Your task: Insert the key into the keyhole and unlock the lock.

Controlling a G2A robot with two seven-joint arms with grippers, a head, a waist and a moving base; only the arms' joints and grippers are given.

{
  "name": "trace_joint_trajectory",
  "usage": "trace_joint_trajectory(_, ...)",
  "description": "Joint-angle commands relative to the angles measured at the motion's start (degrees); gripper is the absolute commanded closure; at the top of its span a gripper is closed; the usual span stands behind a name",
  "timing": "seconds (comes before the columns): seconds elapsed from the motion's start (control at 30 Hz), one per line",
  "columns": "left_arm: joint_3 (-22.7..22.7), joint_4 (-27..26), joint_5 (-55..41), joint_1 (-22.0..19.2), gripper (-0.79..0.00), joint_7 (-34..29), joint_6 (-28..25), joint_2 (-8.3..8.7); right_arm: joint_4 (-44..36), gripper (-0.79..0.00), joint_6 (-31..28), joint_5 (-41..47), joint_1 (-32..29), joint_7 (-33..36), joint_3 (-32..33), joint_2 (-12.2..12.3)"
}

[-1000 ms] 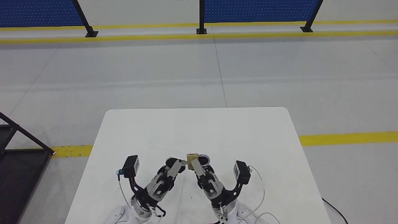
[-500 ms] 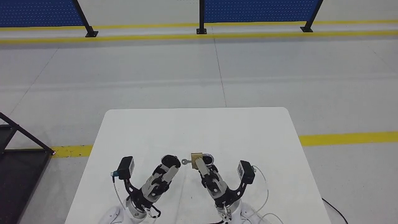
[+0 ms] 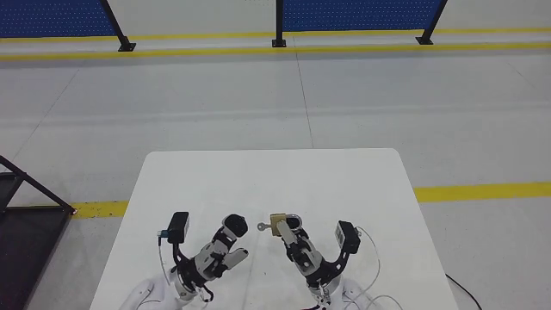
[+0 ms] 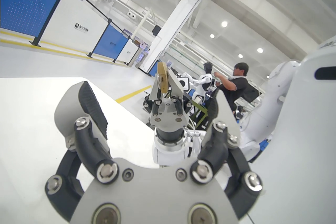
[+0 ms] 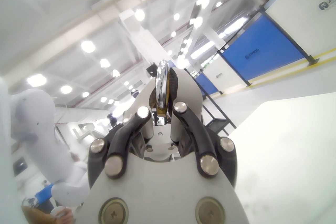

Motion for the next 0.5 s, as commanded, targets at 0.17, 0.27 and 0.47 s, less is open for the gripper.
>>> trace_joint_trajectory(0.17,-0.3,0.1,-2.1,-0.2,-0.785,-2.4,0.0,0.91,-0.5,0.000,0.1,-0.5,-0.3,0.9,0.8,0.2)
trace_joint_trajectory(0.27,-0.3,0.1,-2.1,-0.2,-0.785,-2.4,0.0,0.91,-0.5,0.000,0.1,-0.5,-0.3,0.9,0.8,0.2)
trace_joint_trajectory(0.47,0.1,0.1,-3.7,-1.2,-0.742,-1.8,1.6,0.79,-1.6,0.000,0.7,2.3,-0.4,3.5,0.5,0.3)
